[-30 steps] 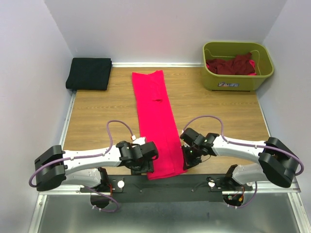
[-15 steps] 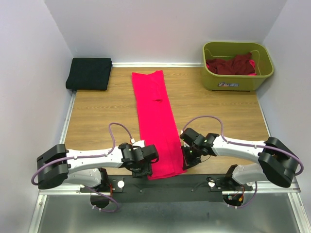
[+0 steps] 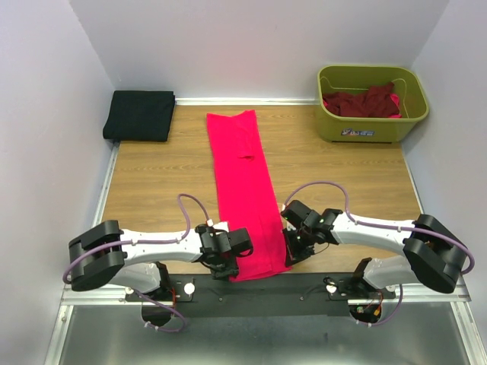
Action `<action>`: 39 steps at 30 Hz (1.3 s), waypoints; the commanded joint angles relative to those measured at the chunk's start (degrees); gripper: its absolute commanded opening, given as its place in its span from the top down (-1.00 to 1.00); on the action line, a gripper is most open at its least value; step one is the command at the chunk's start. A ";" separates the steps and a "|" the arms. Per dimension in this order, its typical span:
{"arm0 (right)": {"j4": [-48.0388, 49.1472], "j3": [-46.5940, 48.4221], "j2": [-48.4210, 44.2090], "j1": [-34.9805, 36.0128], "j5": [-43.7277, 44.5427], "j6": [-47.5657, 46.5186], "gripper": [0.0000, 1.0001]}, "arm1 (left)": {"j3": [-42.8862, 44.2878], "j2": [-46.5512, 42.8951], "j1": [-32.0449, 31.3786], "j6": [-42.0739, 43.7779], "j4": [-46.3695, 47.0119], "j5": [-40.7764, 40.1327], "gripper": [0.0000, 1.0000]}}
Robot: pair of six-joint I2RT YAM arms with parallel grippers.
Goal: Fold and stack the t-shirts
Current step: Fold the tshirt
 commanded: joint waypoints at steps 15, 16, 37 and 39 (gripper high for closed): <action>-4.50 -3.36 -6.41 -0.06 -7.39 -0.81 0.99 | 3.00 3.31 -4.87 1.82 -1.03 2.81 1.00; -5.21 -2.83 -6.94 -0.15 -6.86 -0.81 0.99 | 3.53 2.69 -4.87 2.17 -1.39 2.82 1.00; -5.48 39.59 18.87 -22.29 3.60 -20.49 0.99 | 17.94 2.06 33.18 35.56 12.40 -21.61 1.00; -5.39 43.73 21.43 -22.65 3.78 -21.37 0.99 | 18.91 3.83 35.38 39.43 15.91 -22.41 1.00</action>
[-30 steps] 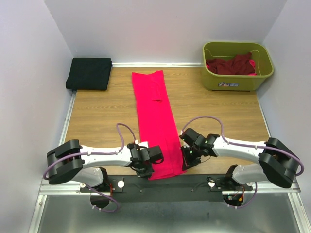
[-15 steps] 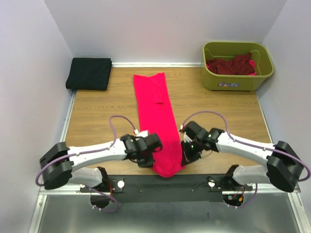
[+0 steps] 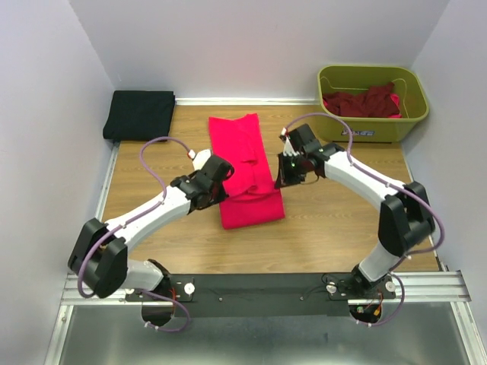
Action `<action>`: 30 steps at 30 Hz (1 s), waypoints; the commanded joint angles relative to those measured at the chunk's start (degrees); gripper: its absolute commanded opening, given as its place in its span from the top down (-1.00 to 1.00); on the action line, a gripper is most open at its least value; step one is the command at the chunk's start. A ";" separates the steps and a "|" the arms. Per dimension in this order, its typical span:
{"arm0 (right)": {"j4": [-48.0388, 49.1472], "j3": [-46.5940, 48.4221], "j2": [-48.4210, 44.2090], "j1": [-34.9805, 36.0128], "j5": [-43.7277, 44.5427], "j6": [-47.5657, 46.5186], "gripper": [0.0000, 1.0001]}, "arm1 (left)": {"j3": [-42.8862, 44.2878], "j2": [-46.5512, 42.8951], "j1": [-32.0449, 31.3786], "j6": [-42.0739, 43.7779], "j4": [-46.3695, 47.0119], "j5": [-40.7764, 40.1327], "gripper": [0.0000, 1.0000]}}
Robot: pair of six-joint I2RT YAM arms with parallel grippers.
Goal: Fold and stack the t-shirts
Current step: Fold the tshirt
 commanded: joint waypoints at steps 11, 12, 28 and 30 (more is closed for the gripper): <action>1.25 19.81 16.39 -3.12 5.45 -6.55 0.99 | 7.96 11.65 11.77 19.81 16.98 -5.51 1.00; 1.34 20.53 17.26 -3.29 5.54 -6.55 0.99 | 8.41 12.44 12.22 20.35 18.02 -5.33 1.00; 4.68 26.33 28.70 -4.88 9.14 -7.43 0.98 | 15.09 27.21 15.12 25.81 24.98 -2.34 1.00; 5.38 26.42 29.48 -4.79 9.23 -7.51 0.96 | 14.92 27.92 15.30 25.37 24.98 -3.48 0.96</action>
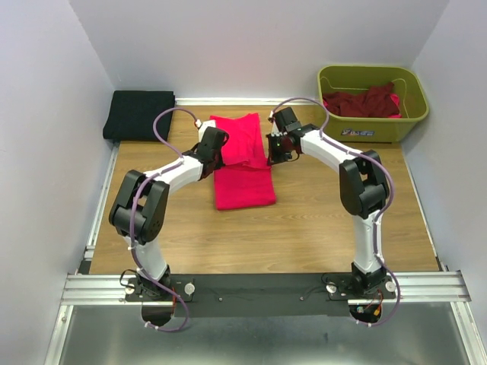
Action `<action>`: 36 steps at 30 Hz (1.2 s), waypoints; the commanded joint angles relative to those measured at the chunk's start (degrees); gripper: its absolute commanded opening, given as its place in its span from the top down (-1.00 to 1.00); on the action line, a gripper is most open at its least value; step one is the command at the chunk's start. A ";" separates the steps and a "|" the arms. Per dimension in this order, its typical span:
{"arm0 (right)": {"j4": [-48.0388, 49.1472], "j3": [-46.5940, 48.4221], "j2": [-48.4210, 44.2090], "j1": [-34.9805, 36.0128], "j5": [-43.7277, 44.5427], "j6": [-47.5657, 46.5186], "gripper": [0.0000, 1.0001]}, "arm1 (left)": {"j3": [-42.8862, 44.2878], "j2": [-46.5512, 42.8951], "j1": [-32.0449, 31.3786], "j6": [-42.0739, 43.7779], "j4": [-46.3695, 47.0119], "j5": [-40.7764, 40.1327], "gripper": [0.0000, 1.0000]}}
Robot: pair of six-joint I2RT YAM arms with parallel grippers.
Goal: Fold and stack the t-shirts
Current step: Fold the tshirt
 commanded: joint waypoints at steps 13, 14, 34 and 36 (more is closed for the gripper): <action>2.79 3.35 -0.09 -0.77 2.43 -2.45 0.22 | -2.94 -5.56 1.31 -1.50 1.53 -1.47 -0.21; 2.96 2.39 -1.66 -0.42 2.51 -2.54 0.16 | -4.42 -6.88 1.14 -2.21 1.35 -0.86 -0.22; 18.78 -12.21 -3.70 7.67 -2.15 1.33 0.27 | -16.12 -6.99 -12.05 -12.06 0.56 5.56 0.37; 19.66 -11.68 -2.12 7.67 -1.27 1.50 0.27 | -17.00 -6.72 -12.14 -12.06 0.64 6.00 0.37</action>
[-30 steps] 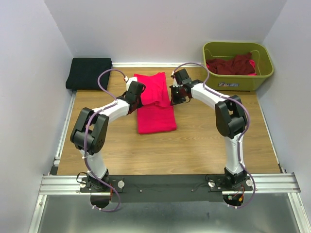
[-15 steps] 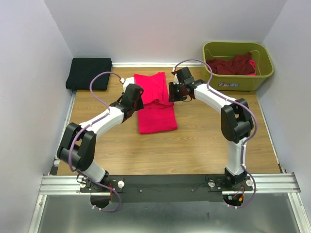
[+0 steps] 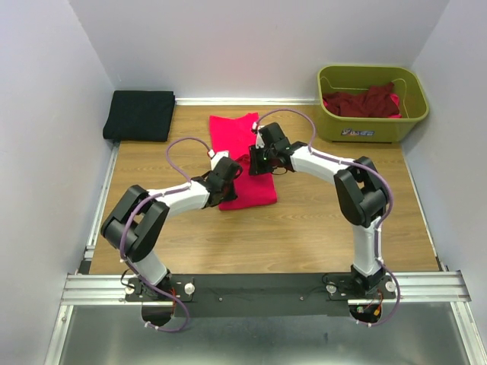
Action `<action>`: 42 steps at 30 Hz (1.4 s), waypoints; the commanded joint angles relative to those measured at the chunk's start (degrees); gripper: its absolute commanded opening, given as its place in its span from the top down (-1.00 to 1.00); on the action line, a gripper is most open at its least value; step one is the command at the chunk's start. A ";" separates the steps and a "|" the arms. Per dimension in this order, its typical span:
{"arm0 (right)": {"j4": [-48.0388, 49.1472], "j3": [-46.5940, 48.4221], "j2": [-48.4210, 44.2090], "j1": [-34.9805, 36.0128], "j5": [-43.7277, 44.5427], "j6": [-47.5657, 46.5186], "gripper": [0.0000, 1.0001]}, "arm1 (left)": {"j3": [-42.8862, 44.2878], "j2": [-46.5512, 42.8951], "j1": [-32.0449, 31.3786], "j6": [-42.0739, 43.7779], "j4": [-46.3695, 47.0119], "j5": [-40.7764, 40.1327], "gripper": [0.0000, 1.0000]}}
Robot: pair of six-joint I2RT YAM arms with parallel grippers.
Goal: Fold and stack the t-shirts
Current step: Fold the tshirt
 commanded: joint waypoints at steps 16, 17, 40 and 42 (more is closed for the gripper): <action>5.84 23.40 15.34 -1.82 10.80 -2.58 0.19 | -6.36 -3.94 -3.08 -1.96 -1.50 3.79 0.38; 5.75 24.37 15.96 -2.09 10.53 -2.93 0.18 | -7.23 -4.65 -3.34 -2.22 -1.68 4.05 0.38; 7.07 0.92 -2.85 -5.43 -12.32 1.73 0.13 | 3.38 -2.13 8.78 4.89 1.75 6.86 0.36; 7.15 0.83 -2.67 -5.43 -12.76 1.73 0.13 | 5.84 0.00 9.31 6.03 1.92 6.52 0.40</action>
